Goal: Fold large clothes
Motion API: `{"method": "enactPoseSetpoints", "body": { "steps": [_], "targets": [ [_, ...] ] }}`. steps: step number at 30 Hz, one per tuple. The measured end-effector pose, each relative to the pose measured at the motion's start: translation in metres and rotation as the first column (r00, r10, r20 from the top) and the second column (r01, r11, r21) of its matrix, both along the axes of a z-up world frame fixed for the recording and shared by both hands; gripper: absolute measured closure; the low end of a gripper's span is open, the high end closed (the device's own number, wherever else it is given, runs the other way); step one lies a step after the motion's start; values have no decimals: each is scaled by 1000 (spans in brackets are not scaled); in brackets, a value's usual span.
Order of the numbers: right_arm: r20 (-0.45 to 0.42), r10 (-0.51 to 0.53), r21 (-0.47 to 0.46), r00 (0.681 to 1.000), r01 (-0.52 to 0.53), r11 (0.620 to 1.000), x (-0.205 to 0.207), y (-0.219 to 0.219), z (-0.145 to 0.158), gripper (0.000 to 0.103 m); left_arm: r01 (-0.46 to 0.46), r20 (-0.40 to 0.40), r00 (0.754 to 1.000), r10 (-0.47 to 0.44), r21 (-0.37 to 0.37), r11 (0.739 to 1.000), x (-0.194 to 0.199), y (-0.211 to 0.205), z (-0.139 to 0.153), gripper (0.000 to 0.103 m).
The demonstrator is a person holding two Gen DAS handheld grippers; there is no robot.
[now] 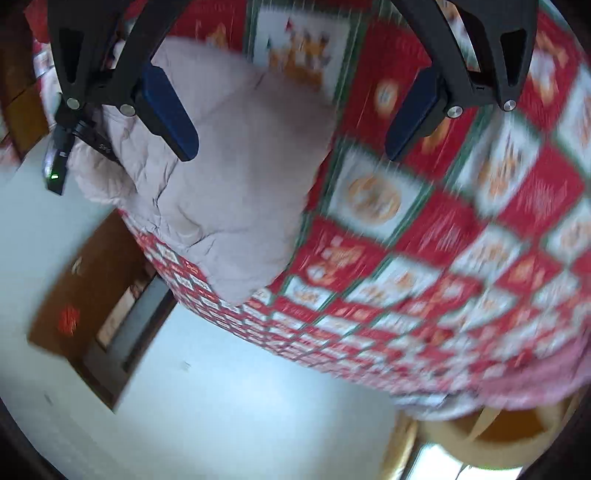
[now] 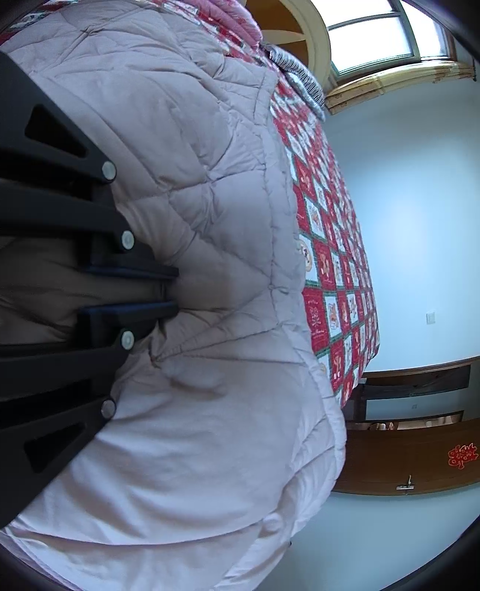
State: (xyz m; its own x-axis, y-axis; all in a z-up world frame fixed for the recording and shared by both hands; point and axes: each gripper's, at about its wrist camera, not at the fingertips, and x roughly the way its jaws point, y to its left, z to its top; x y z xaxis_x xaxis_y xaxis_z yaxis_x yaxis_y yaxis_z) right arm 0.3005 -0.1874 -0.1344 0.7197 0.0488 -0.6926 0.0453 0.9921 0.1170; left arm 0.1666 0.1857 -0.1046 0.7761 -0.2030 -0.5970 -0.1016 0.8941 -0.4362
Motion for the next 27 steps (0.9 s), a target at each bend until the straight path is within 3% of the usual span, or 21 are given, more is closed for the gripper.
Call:
{"method": "enactPoseSetpoints", "body": {
  "steps": [2,5,8,11,13,16,20,25,26,27],
  "targets": [
    [-52,0,-73,999,-4,997,-1,9,15,90,-5,3,1000,5,-54,999,-11,1,-9,2],
    [93,41,33,995,-45,998,-37,17,55,88,-4,25,1000,6,-83,997,-13,-15,-21,2],
    [121,101,65,987,-109,992,-50,38,64,88,49,-2,999,-50,-164,985,1,-27,-31,2],
    [22,111,81,994,-113,990,-36,54,32,88,80,-30,995,-90,-253,964,17,-39,-46,2],
    [-46,95,74,994,-91,993,-25,55,-2,93,60,-22,998,-67,-238,969,24,-42,-49,2],
    [-18,69,145,997,-65,987,-27,48,-12,96,45,3,999,-45,-242,969,37,-38,-43,2],
    [-20,84,209,996,-78,975,-25,41,-16,96,-31,-7,1000,30,-318,948,57,-30,-50,2],
    [-16,90,220,996,-84,972,-25,43,-18,96,4,106,994,34,-334,943,73,-42,-48,1],
    [-17,92,228,996,-85,970,-25,42,-18,96,16,110,994,23,-339,941,78,-44,-47,3],
    [-18,93,237,995,-86,968,-24,42,-19,96,20,110,994,20,-350,937,81,-45,-48,21]
  ]
}}
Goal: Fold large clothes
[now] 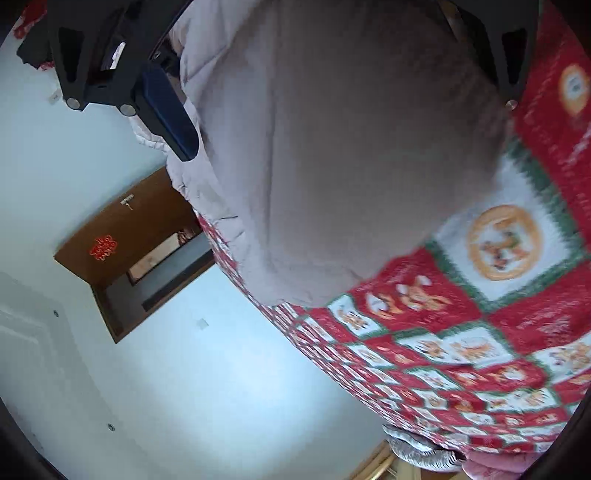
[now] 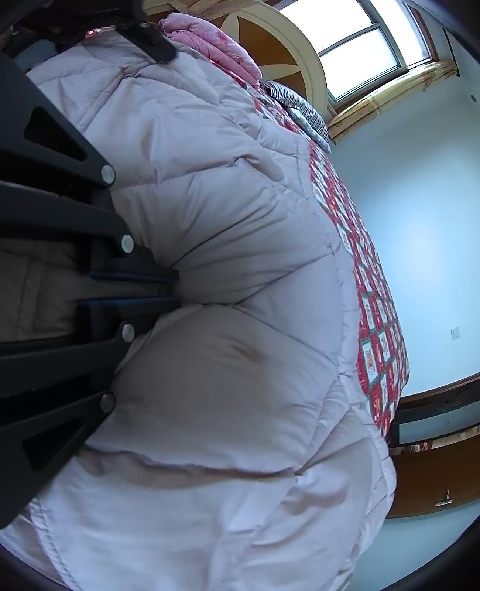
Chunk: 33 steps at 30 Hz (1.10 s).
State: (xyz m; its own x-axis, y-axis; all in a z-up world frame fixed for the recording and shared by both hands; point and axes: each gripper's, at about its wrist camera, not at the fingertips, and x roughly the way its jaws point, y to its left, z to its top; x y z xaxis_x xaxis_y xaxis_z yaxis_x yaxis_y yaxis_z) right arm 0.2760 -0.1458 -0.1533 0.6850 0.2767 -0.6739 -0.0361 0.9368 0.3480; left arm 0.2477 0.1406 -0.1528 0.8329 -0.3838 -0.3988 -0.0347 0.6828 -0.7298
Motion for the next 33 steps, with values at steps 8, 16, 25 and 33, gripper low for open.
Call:
{"method": "enactPoseSetpoints", "body": {
  "steps": [8,16,25,33],
  "targets": [
    [-66,-2,160,998,13,987,-7,-16,-6,96,126,67,990,-123,-37,991,-3,5,19,77],
    [-168,140,405,976,-61,912,-25,48,-12,96,190,212,950,-230,191,963,-50,11,103,79],
    [-150,471,683,869,-254,685,-29,164,-23,97,84,207,948,-242,572,816,-87,8,141,79],
    [59,314,412,948,-309,857,-76,42,61,89,82,239,913,-330,684,724,-88,-44,142,78]
  ]
}}
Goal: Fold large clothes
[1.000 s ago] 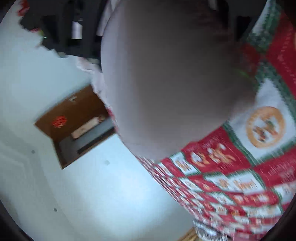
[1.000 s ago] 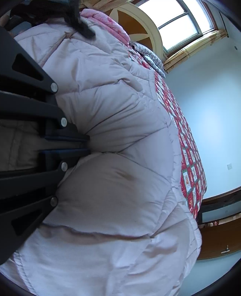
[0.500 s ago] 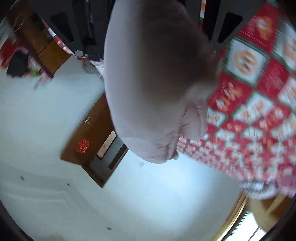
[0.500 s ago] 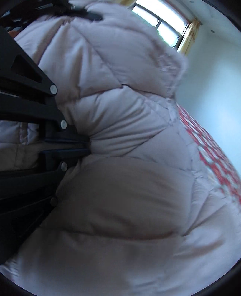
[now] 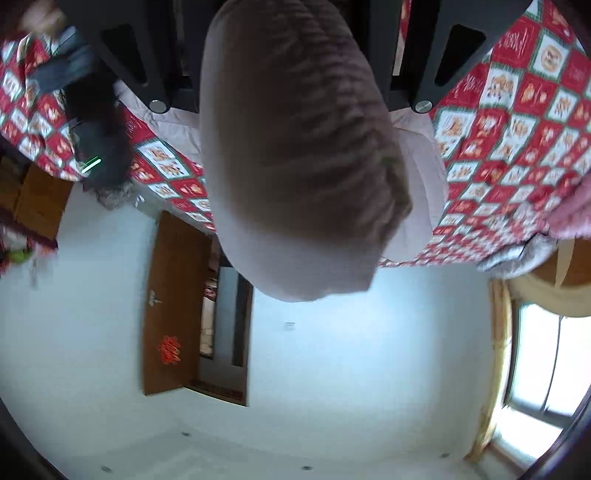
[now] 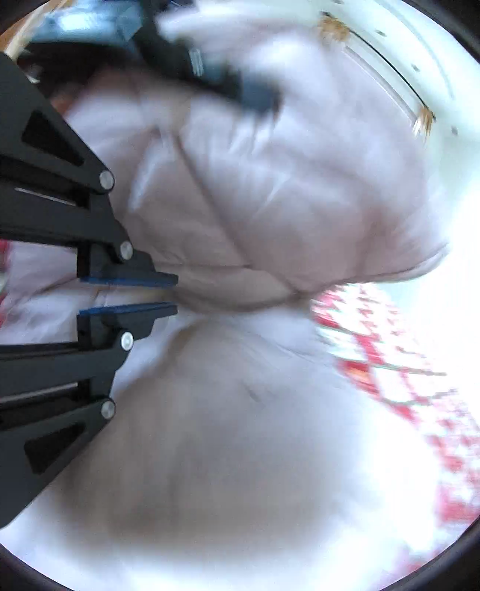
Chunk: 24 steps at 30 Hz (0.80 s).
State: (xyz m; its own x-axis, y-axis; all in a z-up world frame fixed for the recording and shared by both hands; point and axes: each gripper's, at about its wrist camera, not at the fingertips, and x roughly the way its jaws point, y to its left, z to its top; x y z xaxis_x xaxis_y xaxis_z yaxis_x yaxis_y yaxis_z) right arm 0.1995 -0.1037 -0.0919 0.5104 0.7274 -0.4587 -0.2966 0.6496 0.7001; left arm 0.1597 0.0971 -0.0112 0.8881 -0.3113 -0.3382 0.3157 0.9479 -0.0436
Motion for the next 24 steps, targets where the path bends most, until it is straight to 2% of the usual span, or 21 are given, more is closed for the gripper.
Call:
{"method": "enactPoseSetpoints", "body": {
  "steps": [3,6,8,11,13,14,16,17,19,20,22,23,24],
  "targets": [
    [60,-202,-108,978,207,972,-19,-63,6,85,42,24,999,-45,97,994,-8,-35,-5,78],
    [12,-285,-66,958,285,956,-26,-108,-11,85,106,28,993,-115,220,970,-8,-83,-24,78],
    [-24,-316,-51,948,315,948,-24,-116,-25,85,147,12,988,-156,281,948,-11,-110,-38,78],
    [-59,-325,-32,944,323,946,-28,-127,-37,85,209,-17,975,-223,417,885,-18,-155,-72,78],
    [-65,-331,-43,941,329,943,-32,-130,-42,86,231,-11,964,-264,519,823,-21,-182,-103,77],
    [-67,-336,-50,940,333,942,-35,-133,-45,88,234,-6,961,-275,546,804,-22,-189,-112,76],
    [-80,-355,-57,931,352,934,-43,-144,-45,88,246,-9,956,-293,569,785,-20,-197,-128,73],
    [-77,-397,-76,914,392,917,-50,-155,-39,88,247,-10,956,-294,570,784,-18,-198,-131,73],
    [-20,-478,-114,878,473,873,-55,-180,-22,84,245,-13,957,-289,568,785,-14,-199,-139,73],
    [18,-493,-106,870,492,864,-59,-188,-10,84,247,-17,958,-287,562,790,-13,-198,-140,73],
    [65,-467,-61,882,471,880,-60,-194,11,83,252,-25,959,-284,538,805,-9,-194,-141,73],
    [82,-437,-52,896,441,896,-56,-193,21,75,251,-24,959,-282,537,806,-6,-189,-140,73],
    [94,-404,-68,910,411,909,-49,-189,28,54,246,-20,960,-280,541,804,-6,-188,-141,73]
  ]
}}
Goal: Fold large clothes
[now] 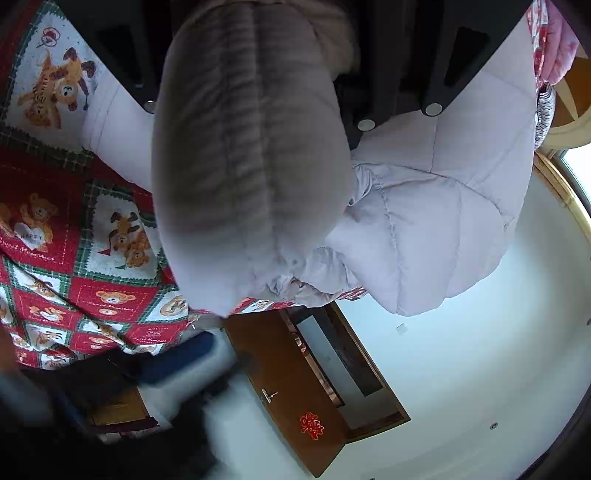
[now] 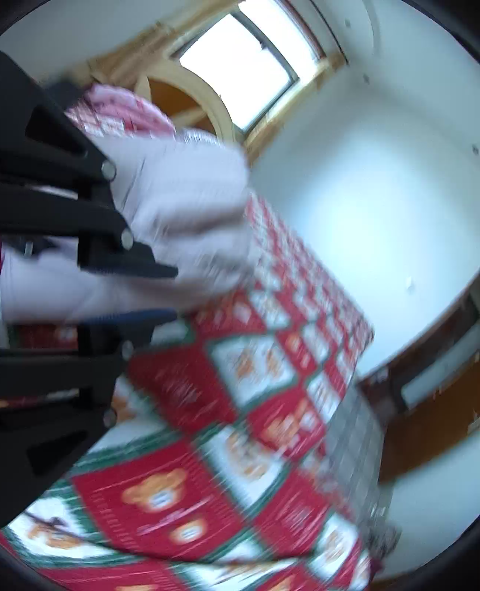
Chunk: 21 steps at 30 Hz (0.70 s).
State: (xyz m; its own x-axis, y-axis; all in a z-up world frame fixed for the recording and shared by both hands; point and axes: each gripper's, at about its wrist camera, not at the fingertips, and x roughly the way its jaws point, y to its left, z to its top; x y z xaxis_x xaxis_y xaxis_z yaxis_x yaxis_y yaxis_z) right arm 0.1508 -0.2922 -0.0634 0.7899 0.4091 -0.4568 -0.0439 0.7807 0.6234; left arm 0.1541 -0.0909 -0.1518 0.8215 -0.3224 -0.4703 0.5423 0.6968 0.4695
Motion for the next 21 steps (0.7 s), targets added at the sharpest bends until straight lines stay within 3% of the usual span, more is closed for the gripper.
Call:
{"method": "enactPoseSetpoints", "body": {
  "steps": [2,3,4,6,11,15,18,21],
  "targets": [
    [-8,17,-88,1000,-17,996,19,14,7,31,-6,8,1000,5,8,1000,0,0,1,73],
    [-19,39,-130,999,-41,991,26,25,8,31,-7,4,1000,7,3,1000,2,1,2,73],
    [-39,74,-155,996,-79,985,32,35,5,36,-6,-2,1000,6,-5,1000,4,4,4,73],
    [-127,109,-236,986,-137,962,48,55,-11,89,1,-10,1000,-2,-15,1000,-8,-6,10,69],
    [-170,130,-303,977,-178,936,57,73,-35,89,41,-15,999,-40,22,999,-24,12,21,60],
    [-197,130,-242,972,-177,954,59,65,-49,89,154,20,988,-155,51,987,-60,36,35,51],
    [-199,141,-208,970,-182,961,64,63,-57,89,221,-19,975,-222,-61,973,-76,69,56,51],
    [-199,149,-149,969,-180,972,64,61,-67,89,192,-74,972,-222,-287,938,-66,119,91,51]
  ]
}}
